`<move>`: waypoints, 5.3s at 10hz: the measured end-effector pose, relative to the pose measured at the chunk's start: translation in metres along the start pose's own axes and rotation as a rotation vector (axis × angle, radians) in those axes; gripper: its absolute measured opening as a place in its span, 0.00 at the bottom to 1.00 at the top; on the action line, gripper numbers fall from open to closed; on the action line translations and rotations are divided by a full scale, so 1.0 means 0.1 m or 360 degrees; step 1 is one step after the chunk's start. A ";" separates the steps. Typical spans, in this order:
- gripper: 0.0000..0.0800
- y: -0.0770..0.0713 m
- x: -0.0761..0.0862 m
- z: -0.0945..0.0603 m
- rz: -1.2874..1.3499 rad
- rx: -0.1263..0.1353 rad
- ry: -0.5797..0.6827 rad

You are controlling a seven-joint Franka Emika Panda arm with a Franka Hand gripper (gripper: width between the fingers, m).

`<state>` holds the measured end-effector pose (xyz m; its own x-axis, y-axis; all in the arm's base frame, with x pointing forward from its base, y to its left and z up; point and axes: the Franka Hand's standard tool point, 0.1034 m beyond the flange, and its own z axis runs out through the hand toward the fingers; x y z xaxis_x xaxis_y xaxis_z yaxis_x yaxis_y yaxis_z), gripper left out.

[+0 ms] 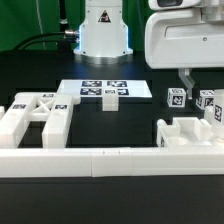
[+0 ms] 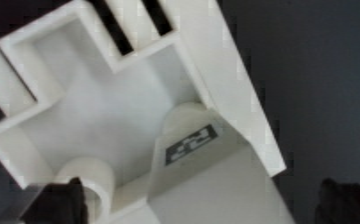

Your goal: Assemble chair

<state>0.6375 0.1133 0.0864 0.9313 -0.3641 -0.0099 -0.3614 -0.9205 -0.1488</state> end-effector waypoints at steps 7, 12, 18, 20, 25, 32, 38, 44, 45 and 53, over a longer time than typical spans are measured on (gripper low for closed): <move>0.81 -0.04 -0.01 0.02 -0.0949 -0.0152 -0.0006; 0.36 -0.02 0.00 0.02 -0.0972 -0.0152 -0.0016; 0.36 -0.06 -0.01 0.04 -0.0056 -0.0096 0.0017; 0.36 -0.09 -0.01 0.05 0.0352 -0.0083 0.0032; 0.44 -0.10 -0.03 0.05 0.0802 -0.0077 0.0023; 0.81 -0.10 -0.04 0.05 0.0019 -0.0110 0.0013; 0.81 -0.10 -0.03 0.04 -0.0938 -0.0197 0.0000; 0.78 -0.05 0.00 0.04 -0.1468 -0.0235 -0.0030; 0.61 -0.05 0.00 0.04 -0.1446 -0.0233 -0.0029; 0.36 -0.07 -0.02 0.06 -0.0431 -0.0175 0.0050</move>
Offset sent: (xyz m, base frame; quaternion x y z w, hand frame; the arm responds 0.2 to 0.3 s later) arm 0.0021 -0.0028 0.0018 -0.1005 0.0031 -0.2815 0.9543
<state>0.6387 0.1210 0.0820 0.9933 -0.1056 0.0465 -0.1041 -0.9940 -0.0339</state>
